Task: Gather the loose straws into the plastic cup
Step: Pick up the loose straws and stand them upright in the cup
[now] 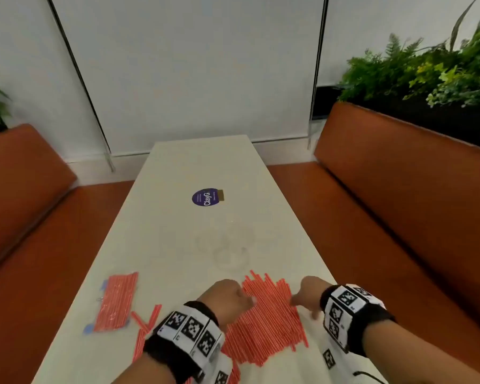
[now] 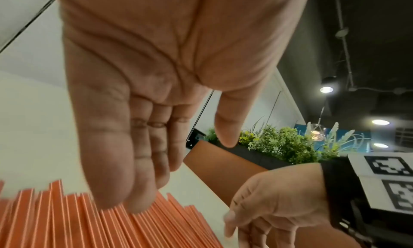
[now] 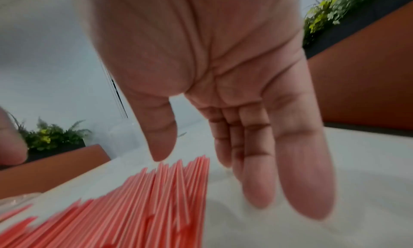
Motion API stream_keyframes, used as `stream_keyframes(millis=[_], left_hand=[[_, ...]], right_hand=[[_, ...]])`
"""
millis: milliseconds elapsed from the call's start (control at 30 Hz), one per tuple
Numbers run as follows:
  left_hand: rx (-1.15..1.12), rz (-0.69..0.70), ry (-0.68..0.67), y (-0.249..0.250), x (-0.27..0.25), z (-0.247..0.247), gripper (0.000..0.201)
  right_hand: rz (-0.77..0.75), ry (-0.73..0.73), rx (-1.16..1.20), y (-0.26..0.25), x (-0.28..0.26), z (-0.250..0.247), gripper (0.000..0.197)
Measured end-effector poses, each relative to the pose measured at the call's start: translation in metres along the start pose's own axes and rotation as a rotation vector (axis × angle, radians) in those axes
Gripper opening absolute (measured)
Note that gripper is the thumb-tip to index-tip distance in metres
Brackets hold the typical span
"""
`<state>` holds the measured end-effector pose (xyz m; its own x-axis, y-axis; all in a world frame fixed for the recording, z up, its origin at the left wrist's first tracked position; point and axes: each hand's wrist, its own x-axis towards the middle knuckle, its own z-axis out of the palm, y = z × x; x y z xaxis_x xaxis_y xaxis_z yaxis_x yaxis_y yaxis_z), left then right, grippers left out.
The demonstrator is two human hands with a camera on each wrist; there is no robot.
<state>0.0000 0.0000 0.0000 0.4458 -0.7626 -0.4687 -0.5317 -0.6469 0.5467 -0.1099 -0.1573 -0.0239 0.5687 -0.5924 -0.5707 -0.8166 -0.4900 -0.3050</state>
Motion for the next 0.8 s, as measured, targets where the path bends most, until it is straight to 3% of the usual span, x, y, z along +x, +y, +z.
stream_keyframes(millis=[33, 200, 333, 400, 567, 800], left_hand=[[-0.013, -0.018, -0.010, 0.002, 0.006, 0.003, 0.042], [-0.034, -0.080, -0.003, 0.010, 0.018, 0.016, 0.038], [-0.041, -0.095, -0.019, 0.008, 0.021, 0.023, 0.037], [-0.041, -0.085, -0.020, 0.005, 0.021, 0.026, 0.039], [-0.016, -0.106, -0.014, -0.002, 0.018, 0.031, 0.040], [-0.085, -0.121, -0.026, -0.003, 0.018, 0.035, 0.037]], right_hand=[[0.001, -0.013, -0.018, -0.003, 0.006, 0.002, 0.044], [0.005, 0.027, -0.153, -0.023, 0.021, 0.012, 0.039], [0.043, 0.013, -0.187, -0.031, 0.030, 0.019, 0.020], [0.042, 0.026, -0.187, -0.033, 0.031, 0.021, 0.029], [0.032, 0.028, -0.174, -0.035, 0.030, 0.023, 0.017], [0.013, 0.000, -0.248, -0.035, 0.036, 0.033, 0.021]])
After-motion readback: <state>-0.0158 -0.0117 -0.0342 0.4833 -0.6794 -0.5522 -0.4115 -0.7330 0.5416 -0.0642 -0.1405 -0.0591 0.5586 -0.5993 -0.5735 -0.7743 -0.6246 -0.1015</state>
